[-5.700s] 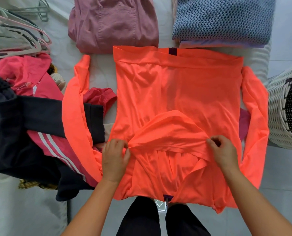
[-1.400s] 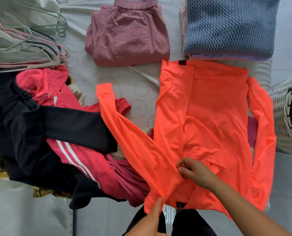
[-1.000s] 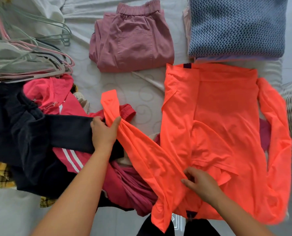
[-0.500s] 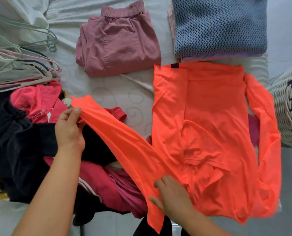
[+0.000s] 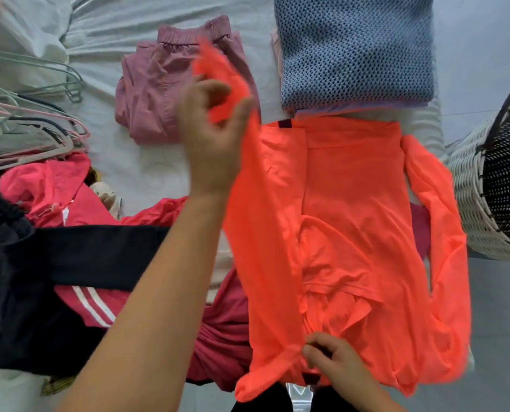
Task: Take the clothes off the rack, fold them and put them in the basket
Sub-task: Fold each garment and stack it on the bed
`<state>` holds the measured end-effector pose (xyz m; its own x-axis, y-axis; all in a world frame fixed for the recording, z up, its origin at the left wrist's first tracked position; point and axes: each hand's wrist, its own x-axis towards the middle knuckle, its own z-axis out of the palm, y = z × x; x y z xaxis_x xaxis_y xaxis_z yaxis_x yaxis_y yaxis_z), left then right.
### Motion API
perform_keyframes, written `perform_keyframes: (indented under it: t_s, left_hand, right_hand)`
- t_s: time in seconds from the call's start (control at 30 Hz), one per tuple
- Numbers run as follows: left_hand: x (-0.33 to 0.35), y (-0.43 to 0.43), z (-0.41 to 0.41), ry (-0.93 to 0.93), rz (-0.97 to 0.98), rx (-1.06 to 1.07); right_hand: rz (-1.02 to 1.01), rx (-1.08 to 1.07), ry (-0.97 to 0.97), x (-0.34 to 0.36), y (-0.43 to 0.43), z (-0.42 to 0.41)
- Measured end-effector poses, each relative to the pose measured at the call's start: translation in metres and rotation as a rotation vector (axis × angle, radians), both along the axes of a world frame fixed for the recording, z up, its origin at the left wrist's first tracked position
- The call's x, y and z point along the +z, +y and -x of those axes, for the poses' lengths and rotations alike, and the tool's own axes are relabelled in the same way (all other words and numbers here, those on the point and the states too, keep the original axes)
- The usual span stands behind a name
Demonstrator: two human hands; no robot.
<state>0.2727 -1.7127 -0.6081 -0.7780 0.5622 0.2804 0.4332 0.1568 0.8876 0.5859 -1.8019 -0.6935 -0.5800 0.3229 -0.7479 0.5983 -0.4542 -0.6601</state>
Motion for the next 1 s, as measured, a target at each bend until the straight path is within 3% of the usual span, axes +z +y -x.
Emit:
perform_keyframes:
  t_s: [0.13, 0.27, 0.43, 0.57, 0.67, 0.77, 0.9, 0.97, 1.0]
  left_hand:
    - [-0.074, 0.014, -0.022, 0.11, 0.557, -0.133]
    - [-0.111, -0.079, -0.076, -0.12, 0.763, -0.06]
    - [-0.095, -0.194, -0.162, -0.356, 0.999, -0.183]
    - [-0.085, -0.234, -0.203, -0.499, 1.045, -0.174]
    - [-0.09, -0.241, -0.215, -0.221, 1.07, -0.319]
    - [-0.088, -0.231, -0.225, -0.166, 1.149, -0.473]
    - [-0.093, -0.232, -0.252, -0.358, 1.311, -0.591]
    - [-0.091, -0.231, -0.259, -0.531, 1.303, -0.468]
    - [-0.096, -0.234, -0.267, -0.531, 1.293, -0.459]
  right_hand:
    - [-0.029, -0.02, -0.187, -0.03, 0.013, -0.014]
    - [-0.031, -0.026, -0.228, -0.046, 0.01, -0.015]
    - [-0.019, -0.116, -0.229, -0.04, 0.008, -0.008]
    - [-0.149, -0.188, -0.214, -0.034, 0.018, 0.008]
    - [-0.273, -0.228, -0.198, -0.036, 0.037, 0.032]
    - [-0.338, -0.12, -0.294, -0.048, 0.059, 0.052]
    - [-0.484, 0.065, -0.343, -0.056, 0.065, 0.051]
    - [-0.501, 0.06, -0.321, -0.054, 0.062, 0.045]
    - [-0.483, 0.034, -0.311, -0.051, 0.06, 0.044]
